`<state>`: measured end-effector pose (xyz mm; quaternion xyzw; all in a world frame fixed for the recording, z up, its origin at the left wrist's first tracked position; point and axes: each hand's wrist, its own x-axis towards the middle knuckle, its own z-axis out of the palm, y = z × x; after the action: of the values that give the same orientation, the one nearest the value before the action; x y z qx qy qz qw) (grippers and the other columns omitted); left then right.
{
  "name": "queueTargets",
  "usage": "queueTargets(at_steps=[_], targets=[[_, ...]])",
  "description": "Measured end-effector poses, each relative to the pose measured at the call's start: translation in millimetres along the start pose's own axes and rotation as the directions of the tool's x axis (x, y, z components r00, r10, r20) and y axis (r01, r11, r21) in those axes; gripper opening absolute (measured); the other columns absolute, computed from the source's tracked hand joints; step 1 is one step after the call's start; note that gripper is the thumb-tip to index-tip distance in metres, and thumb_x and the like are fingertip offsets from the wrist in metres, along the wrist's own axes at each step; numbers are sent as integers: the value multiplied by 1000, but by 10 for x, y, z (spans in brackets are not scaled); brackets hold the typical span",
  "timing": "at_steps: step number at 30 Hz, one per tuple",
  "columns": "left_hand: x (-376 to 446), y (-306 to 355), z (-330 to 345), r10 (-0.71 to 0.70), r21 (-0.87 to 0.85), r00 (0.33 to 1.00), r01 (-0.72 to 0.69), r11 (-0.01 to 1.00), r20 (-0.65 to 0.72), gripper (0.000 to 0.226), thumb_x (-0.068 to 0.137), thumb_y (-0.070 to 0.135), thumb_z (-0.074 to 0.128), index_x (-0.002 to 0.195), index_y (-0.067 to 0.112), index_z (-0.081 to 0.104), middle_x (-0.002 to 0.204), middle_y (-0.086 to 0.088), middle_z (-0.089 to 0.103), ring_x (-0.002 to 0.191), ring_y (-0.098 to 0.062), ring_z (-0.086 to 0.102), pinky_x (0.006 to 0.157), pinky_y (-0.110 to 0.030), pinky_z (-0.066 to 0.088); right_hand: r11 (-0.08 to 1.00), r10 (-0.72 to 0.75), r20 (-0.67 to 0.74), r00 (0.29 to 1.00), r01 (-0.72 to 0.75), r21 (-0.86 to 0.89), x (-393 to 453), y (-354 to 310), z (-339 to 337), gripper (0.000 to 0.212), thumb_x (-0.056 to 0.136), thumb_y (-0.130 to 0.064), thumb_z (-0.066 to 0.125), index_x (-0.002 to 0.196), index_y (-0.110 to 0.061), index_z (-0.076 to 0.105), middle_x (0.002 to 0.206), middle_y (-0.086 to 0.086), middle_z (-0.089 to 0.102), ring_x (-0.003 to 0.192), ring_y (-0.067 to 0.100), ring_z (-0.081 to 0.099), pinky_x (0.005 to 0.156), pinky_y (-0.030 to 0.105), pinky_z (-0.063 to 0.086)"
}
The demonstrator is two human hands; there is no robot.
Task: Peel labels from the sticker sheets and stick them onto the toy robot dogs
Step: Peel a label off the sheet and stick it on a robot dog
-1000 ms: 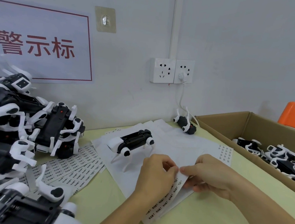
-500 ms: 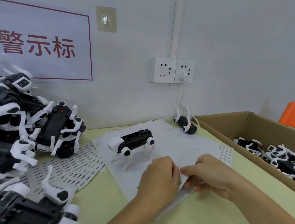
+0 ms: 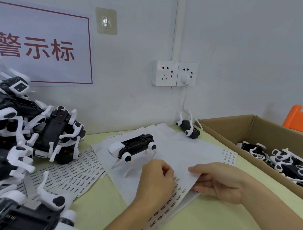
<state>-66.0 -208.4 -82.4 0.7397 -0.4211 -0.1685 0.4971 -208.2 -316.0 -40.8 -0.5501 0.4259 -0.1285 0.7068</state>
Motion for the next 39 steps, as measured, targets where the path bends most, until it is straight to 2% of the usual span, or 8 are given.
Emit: queueTargets(at_steps=[4, 8, 15, 23, 29, 34, 37, 39], targets=[[-21, 22, -5, 8, -2, 999, -8, 1000, -36, 23, 95, 16, 59, 75, 24, 67, 83, 4, 67, 61, 4, 61, 50, -9, 41, 999, 5, 11, 1000, -4, -39, 15, 43, 88, 18, 85, -5, 74, 101, 1, 72, 98, 19, 76, 69, 21, 74, 51, 24, 56], [-47, 85, -18, 49, -20, 998, -50, 999, -50, 24, 91, 18, 58, 70, 21, 69, 67, 7, 68, 65, -3, 63, 51, -15, 44, 996, -75, -12, 997, 75, -42, 18, 58, 149, 9, 85, 2, 70, 94, 0, 71, 90, 16, 77, 63, 19, 69, 48, 23, 51], [-64, 158, -60, 198, 184, 980, -193, 964, -13, 12, 86, 27, 63, 77, 25, 69, 70, 12, 67, 70, -2, 63, 58, -17, 51, 979, -181, 18, 983, 182, -89, 10, 75, 200, 5, 87, 1, 68, 86, -2, 72, 83, 15, 71, 65, 18, 61, 52, 23, 45], [-85, 218, -47, 182, 285, 983, -177, 942, 8, 11, 92, 24, 60, 87, 21, 69, 90, 5, 66, 87, -14, 62, 77, -34, 55, 962, -230, -66, 971, 217, -164, 28, 84, 208, 21, 86, 2, 70, 97, 20, 66, 83, 20, 69, 69, 23, 60, 54, 24, 48], [-115, 240, -40, 185, 348, 983, -179, 920, 17, 17, 96, 23, 54, 92, 16, 68, 92, 1, 66, 88, -19, 62, 78, -38, 55, 944, -261, -92, 961, 235, -232, 30, 97, 218, 25, 86, 4, 68, 96, 26, 62, 98, 37, 68, 76, 31, 62, 70, 36, 46], [-154, 256, -34, 185, 386, 983, -174, 906, 8, 20, 97, 26, 49, 92, 13, 63, 93, -2, 60, 89, -23, 58, 75, -40, 53, 934, -269, -96, 958, 235, -270, 25, 108, 236, 32, 87, -1, 69, 92, 29, 56, 84, 30, 65, 73, 30, 58, 69, 36, 42], [-156, 255, -25, 178, 446, 984, -165, 880, 13, 19, 98, 24, 46, 92, 12, 60, 94, -4, 58, 91, -23, 54, 74, -39, 50, 927, -269, -87, 959, 234, -294, 3, 92, 261, 28, 87, -5, 70, 81, 21, 61, 82, 37, 62, 72, 29, 54, 72, 38, 38], [-167, 267, -8, 172, 493, 985, -161, 855, 23, 18, 98, 21, 44, 86, 14, 54, 91, -3, 55, 90, -24, 52, 66, -33, 45, 922, -273, -82, 958, 237, -307, -7, 90, 269, 22, 86, -6, 71, 73, 9, 62, 73, 23, 57, 68, 27, 52, 71, 37, 37]])
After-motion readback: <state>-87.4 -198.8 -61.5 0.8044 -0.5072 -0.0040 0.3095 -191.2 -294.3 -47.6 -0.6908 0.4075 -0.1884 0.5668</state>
